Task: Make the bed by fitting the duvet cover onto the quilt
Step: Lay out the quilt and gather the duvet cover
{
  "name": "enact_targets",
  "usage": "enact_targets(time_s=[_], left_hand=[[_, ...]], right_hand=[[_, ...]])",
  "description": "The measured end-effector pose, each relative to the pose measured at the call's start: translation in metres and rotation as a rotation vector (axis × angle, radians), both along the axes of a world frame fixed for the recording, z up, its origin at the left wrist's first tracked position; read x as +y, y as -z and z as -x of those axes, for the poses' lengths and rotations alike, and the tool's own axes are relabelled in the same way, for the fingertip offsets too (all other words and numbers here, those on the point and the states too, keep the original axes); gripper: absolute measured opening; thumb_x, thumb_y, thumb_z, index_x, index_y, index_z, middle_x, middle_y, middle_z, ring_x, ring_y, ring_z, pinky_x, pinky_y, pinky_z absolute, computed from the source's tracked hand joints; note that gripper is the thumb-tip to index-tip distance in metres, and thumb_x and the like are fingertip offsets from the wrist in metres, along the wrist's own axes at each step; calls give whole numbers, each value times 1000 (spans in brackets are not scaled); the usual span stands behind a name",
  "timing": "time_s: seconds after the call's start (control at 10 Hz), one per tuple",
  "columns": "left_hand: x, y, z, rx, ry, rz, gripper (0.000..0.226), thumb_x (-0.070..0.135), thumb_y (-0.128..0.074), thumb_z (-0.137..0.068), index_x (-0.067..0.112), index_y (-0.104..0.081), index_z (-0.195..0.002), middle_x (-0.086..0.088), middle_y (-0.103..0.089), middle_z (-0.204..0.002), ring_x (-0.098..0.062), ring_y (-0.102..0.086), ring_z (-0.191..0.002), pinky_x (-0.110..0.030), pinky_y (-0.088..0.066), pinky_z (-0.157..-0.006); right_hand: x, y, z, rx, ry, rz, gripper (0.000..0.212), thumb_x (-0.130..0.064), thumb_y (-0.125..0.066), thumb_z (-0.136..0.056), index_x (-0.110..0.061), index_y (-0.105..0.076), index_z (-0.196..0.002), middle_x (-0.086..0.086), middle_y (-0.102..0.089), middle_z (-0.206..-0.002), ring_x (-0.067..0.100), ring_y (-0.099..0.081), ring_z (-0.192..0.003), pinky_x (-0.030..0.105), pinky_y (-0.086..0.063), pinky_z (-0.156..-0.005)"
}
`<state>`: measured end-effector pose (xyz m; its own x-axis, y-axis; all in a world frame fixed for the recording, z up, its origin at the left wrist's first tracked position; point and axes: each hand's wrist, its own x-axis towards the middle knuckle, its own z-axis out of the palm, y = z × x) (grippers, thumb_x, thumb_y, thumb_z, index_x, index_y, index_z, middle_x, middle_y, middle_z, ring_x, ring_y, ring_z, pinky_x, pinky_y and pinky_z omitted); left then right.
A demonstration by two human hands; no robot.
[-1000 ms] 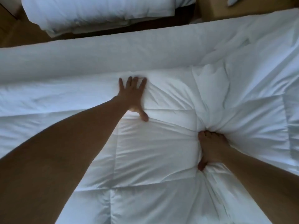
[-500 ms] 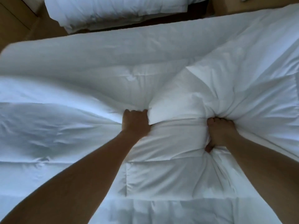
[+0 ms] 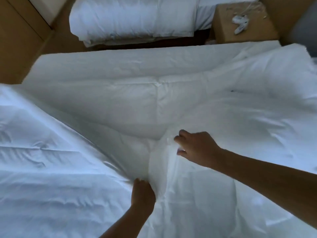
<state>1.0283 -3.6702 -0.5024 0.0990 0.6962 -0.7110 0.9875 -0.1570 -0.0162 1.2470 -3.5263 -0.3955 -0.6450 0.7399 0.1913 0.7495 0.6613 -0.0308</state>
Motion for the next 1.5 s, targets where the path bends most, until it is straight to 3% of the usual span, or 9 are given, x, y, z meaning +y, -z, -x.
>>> enact_targets(time_s=[0.1, 0.2, 0.3, 0.4, 0.6, 0.8, 0.9, 1.2, 1.5], left_hand=[[-34, -11, 30, 266, 924, 158, 35, 17, -52, -96, 11, -60, -129, -8, -60, -126, -30, -50, -123, -43, -23, -115], [-87, -29, 52, -50, 43, 129, 49, 24, -67, -88, 9, -62, -135, -6, -68, -122, -28, -57, -120, -47, -17, -117], [-122, -36, 80, -178, 266, -22, 49, 44, -91, -12, 24, -77, -54, 10, -63, -48, -11, -64, -48, -29, -38, -83], [-151, -35, 91, -269, 303, -261, 52, 39, -86, 7, 26, -64, -38, 7, -53, -37, -11, -53, -33, -27, -55, -54], [-183, -20, 97, -53, 247, -16, 57, 16, -61, -80, 29, -48, -134, 2, -67, -124, -24, -62, -118, -32, -42, -97], [-192, -11, 87, 28, 293, -74, 46, 19, -55, -85, 32, -47, -129, 4, -67, -121, -21, -63, -116, -32, -44, -93], [-199, 0, 83, 84, 302, -97, 41, 21, -55, -85, 32, -48, -125, 6, -68, -115, -18, -66, -111, -30, -45, -89], [-257, 14, 76, -41, 31, 148, 40, 14, -48, -93, 27, -47, -131, -4, -59, -127, -27, -59, -115, -36, -48, -94], [-186, -8, 219, 211, 41, -113, 94, 21, -71, -82, 33, -16, -157, -11, -4, -165, -37, -8, -151, -51, -20, -120]], right_hand=[[13, -18, 41, -177, -37, 96, 76, -57, -90, -52, -28, -62, -117, 0, -59, -117, 22, -66, -93, 32, -48, -60], [6, -6, 51, -779, -8, 342, 130, -56, -89, -58, -34, -11, -158, 6, -4, -167, 37, -9, -152, 58, -22, -116], [-50, 40, 37, -859, 169, 640, 99, -46, -66, -91, -29, 2, -160, 8, -21, -164, 36, -14, -151, 59, -2, -120], [-134, 67, 11, -848, 247, 707, 49, -31, -31, -107, -22, -28, -155, 13, -53, -144, 30, -43, -138, 43, -13, -123], [-303, 79, -66, -551, 826, 776, 20, -20, -51, -92, -25, -62, -107, -5, -71, -105, 20, -67, -102, 31, -54, -87], [-411, 83, -87, 243, 1576, 1241, 97, -11, -79, -80, -10, -19, -156, 20, -46, -147, 30, -57, -124, 32, -49, -90], [-414, 90, -98, 479, 1653, 1150, 87, -17, -80, -76, -20, -33, -150, 7, -65, -122, 26, -63, -97, 31, -51, -76], [-416, 118, -13, -67, 1052, 1290, 65, -22, -53, -87, -29, -39, -150, 2, -51, -147, 27, -51, -131, 35, -47, -101], [-364, 110, 205, 0, 511, 1229, 76, -35, -65, -86, -34, -32, -154, 2, -38, -153, 23, -41, -140, 34, -40, -107]])
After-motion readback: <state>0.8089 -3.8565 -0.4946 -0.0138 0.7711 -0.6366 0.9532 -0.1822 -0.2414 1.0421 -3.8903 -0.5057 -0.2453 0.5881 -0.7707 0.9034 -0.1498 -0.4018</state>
